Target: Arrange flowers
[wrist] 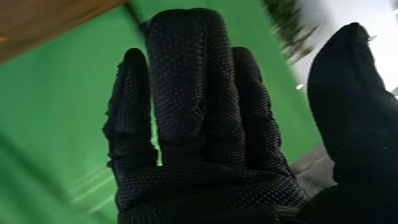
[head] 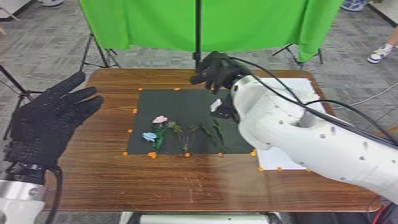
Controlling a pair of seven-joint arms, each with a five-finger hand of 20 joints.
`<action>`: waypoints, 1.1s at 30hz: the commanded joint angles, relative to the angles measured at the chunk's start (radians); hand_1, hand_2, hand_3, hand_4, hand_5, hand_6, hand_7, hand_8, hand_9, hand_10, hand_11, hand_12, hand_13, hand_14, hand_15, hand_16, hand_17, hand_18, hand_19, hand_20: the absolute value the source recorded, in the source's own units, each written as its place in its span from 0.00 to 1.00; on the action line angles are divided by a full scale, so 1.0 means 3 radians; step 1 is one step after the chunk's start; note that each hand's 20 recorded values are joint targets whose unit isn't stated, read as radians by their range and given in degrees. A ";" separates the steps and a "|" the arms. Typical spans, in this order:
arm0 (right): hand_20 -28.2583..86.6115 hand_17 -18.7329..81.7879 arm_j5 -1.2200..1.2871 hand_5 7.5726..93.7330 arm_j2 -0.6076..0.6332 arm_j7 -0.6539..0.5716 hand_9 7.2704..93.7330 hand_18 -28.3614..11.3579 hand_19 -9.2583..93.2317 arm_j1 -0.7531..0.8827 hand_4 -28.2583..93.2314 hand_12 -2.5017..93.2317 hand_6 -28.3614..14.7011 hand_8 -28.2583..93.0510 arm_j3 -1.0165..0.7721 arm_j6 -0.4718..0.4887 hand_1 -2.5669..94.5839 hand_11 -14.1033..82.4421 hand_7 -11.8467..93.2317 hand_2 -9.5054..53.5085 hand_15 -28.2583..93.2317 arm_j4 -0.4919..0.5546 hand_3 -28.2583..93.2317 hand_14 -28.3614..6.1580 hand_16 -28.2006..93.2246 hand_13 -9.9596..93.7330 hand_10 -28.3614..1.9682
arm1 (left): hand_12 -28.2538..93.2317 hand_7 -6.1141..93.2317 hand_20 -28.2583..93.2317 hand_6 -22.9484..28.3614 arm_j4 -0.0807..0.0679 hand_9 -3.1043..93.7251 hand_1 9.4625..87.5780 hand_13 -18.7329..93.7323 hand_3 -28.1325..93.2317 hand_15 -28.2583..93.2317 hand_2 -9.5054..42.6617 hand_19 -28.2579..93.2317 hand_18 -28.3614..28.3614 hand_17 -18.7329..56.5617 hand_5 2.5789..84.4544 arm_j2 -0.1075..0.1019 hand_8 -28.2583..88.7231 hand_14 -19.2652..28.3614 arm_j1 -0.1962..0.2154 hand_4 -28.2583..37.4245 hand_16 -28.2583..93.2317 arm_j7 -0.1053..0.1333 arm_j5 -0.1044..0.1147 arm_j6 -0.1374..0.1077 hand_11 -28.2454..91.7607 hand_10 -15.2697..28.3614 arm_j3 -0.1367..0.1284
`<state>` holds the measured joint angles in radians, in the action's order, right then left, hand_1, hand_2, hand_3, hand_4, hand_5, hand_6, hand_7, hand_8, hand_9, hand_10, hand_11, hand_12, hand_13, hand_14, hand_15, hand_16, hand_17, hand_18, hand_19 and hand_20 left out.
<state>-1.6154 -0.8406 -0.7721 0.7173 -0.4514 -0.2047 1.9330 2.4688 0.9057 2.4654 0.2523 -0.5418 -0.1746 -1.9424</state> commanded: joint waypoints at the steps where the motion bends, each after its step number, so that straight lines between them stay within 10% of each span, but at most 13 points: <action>1: 0.39 0.43 -0.0220 0.56 0.0722 -0.0206 0.77 0.21 0.89 0.1148 0.00 0.18 0.65 0.13 -0.0882 -0.0278 0.38 0.38 0.24 0.07 0.74 0.0134 0.80 0.53 0.34 0.76 0.48 | 0.32 0.21 0.27 0.65 -0.0035 0.36 0.18 0.38 0.86 0.64 0.32 0.73 1.00 0.12 0.42 0.0059 0.16 1.00 -0.0002 0.09 0.16 -0.0088 -0.0003 -0.0052 0.46 0.85 0.0059; 19: 0.27 0.56 -0.0984 0.48 0.1250 -0.1358 0.83 0.14 1.00 0.1635 0.00 0.18 0.60 0.14 -0.1034 -0.0525 0.38 0.39 0.22 0.04 0.74 -0.0327 0.80 0.57 0.35 0.87 0.44 | 0.32 0.21 0.27 0.65 -0.0084 0.36 0.18 0.38 0.86 0.64 0.32 0.73 1.00 0.12 0.42 -0.0042 0.16 1.00 -0.0095 0.09 0.16 -0.0042 0.0024 -0.0116 0.46 0.85 0.0206; 33: 0.23 0.58 -0.0896 0.45 0.1251 -0.1244 0.84 0.15 1.00 0.1106 0.00 0.18 0.63 0.14 -0.0402 -0.0330 0.40 0.39 0.22 0.01 0.72 -0.0663 0.81 0.59 0.36 0.88 0.45 | 0.32 0.22 0.27 0.65 -0.0101 0.36 0.18 0.38 0.86 0.64 0.32 0.73 1.00 0.12 0.42 -0.0074 0.16 1.00 -0.0132 0.09 0.16 -0.0006 0.0041 -0.0117 0.46 0.85 0.0254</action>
<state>-1.8712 -0.4593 -1.1764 1.1437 -0.6547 -0.3340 1.7684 2.4475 0.8872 2.4269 0.2434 -0.5389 -0.1971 -1.8763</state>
